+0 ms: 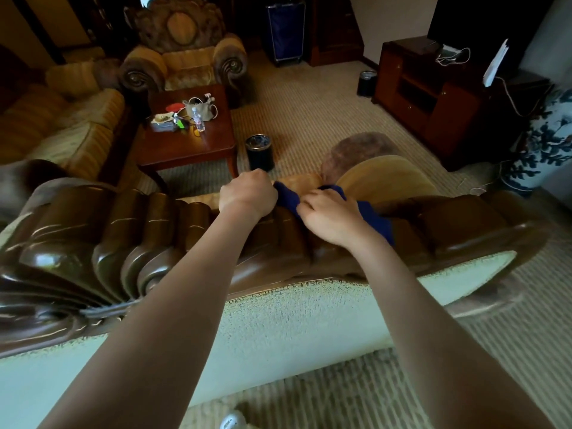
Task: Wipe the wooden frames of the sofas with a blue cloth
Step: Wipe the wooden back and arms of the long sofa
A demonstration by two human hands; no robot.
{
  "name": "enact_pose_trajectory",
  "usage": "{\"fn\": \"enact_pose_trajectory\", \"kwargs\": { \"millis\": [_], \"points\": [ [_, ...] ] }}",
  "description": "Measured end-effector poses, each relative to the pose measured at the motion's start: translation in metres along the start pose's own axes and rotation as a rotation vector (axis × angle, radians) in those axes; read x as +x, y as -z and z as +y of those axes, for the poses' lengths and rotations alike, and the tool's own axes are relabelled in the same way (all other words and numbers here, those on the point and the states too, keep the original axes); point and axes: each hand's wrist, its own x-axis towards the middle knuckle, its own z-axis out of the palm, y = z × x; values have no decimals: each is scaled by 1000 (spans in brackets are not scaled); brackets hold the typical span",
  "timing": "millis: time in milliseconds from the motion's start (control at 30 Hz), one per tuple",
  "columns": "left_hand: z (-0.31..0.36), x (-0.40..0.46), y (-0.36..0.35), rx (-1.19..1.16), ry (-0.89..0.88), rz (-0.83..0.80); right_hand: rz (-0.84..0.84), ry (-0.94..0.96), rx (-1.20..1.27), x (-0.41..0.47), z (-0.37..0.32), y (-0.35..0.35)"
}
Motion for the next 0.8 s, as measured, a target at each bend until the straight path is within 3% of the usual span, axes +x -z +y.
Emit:
{"fn": "enact_pose_trajectory", "kwargs": {
  "millis": [67,133,333,433,667,800],
  "points": [
    [1,3,-1,9,1,-16,138,51,-51,-10,-1,-11],
    [0,6,-2,21,-10,-23,120,24,-4,-6,0,-7],
    [-2,11,-3,46,-14,-18,-391,-134,96,47,-9,23],
    [-3,12,-3,19,-19,-11,-518,-145,99,67,-7,17],
    [-5,11,-1,-1,-29,-17,-495,-371,373,56,44,26],
    [-4,8,-1,3,-88,20,-195,-382,442,28,59,15]
  ]
}}
